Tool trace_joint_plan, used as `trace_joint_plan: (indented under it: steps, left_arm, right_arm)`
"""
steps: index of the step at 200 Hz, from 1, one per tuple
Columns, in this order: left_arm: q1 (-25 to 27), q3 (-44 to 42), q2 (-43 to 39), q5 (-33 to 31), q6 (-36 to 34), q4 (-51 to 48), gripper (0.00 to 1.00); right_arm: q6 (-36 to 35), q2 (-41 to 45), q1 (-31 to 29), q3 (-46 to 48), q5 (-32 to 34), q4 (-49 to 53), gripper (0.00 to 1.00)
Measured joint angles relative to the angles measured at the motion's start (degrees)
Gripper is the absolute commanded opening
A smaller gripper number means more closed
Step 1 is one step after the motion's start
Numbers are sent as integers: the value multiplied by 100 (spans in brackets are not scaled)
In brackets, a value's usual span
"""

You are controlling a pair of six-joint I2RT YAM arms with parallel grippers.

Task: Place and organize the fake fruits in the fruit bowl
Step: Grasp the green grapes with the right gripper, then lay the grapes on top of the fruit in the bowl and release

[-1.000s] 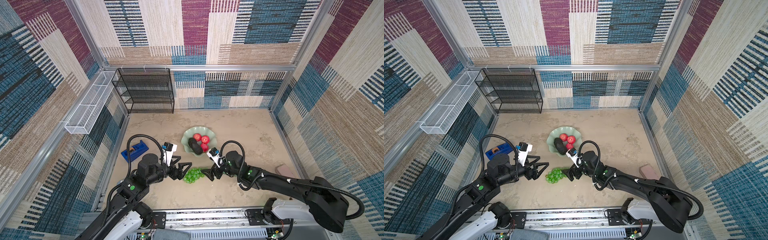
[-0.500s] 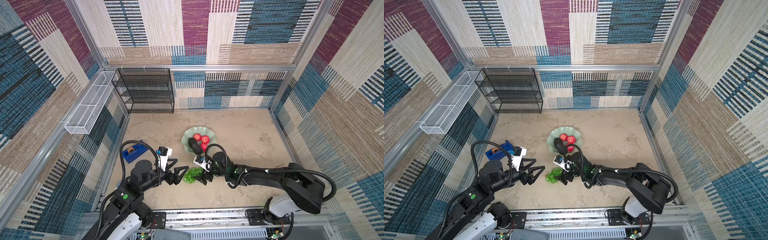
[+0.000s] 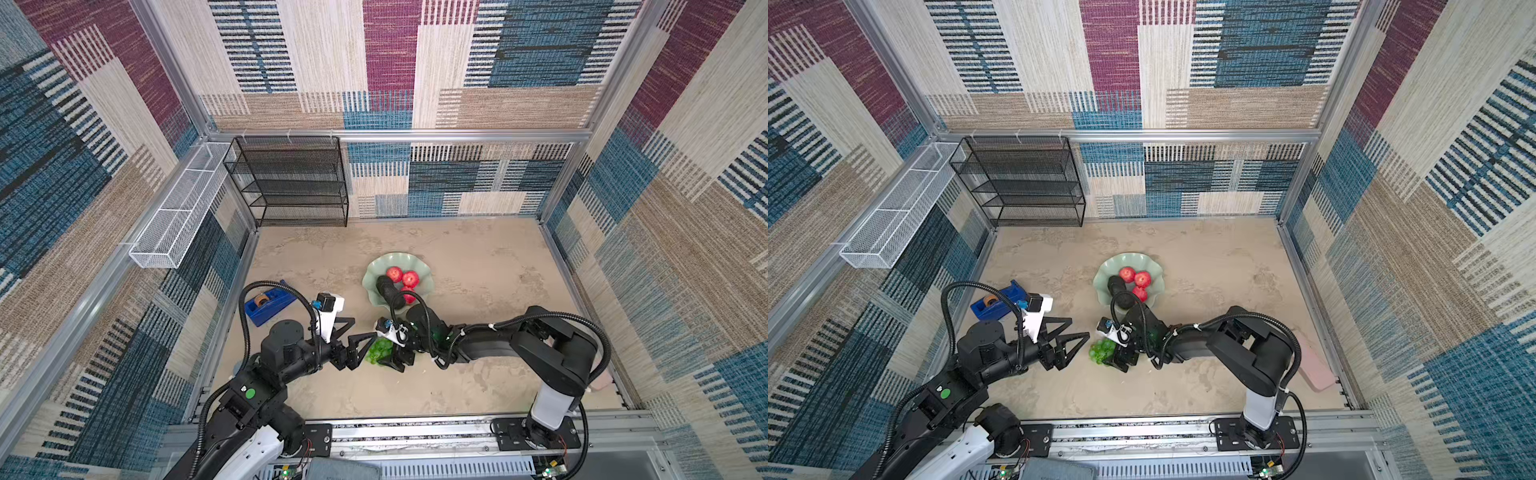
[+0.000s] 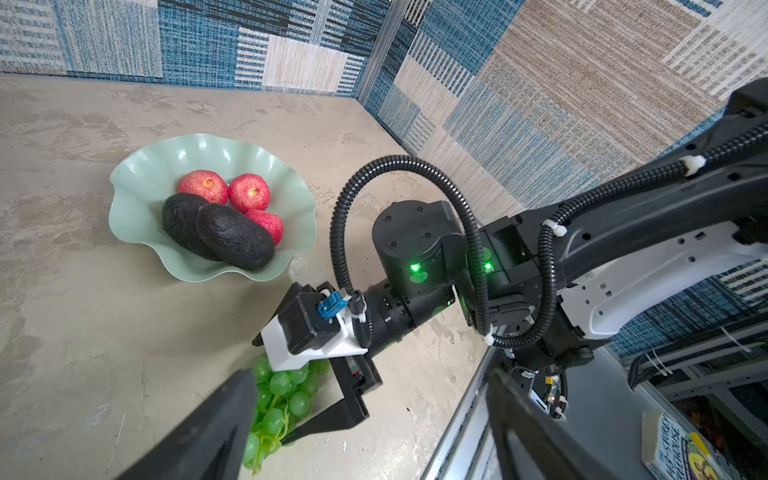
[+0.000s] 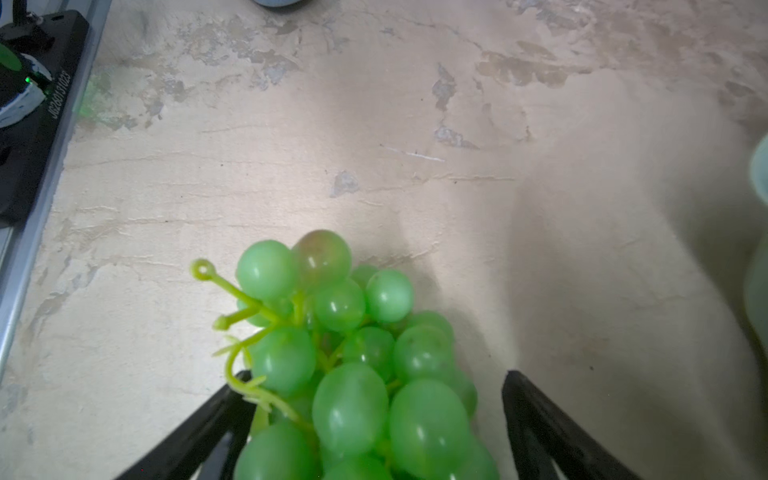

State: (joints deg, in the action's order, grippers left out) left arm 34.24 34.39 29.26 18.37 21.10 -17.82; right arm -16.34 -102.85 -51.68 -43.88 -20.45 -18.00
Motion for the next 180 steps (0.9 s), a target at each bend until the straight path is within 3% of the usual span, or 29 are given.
trace_joint_plan:
  steps: [56, 127, 180]
  left_arm:
    - [0, 2, 4, -20, -4, 0, 90]
    - [0, 33, -57, -24, -9, -2, 90]
    - [0, 50, -125, -24, -15, 2, 90]
  right_arm:
    - [269, -44, 11, -9, -11, -109, 41]
    - [863, 848, 33, 61, 221, -444, 35]
    - [1226, 1318, 557, -833, 581, -2, 37]
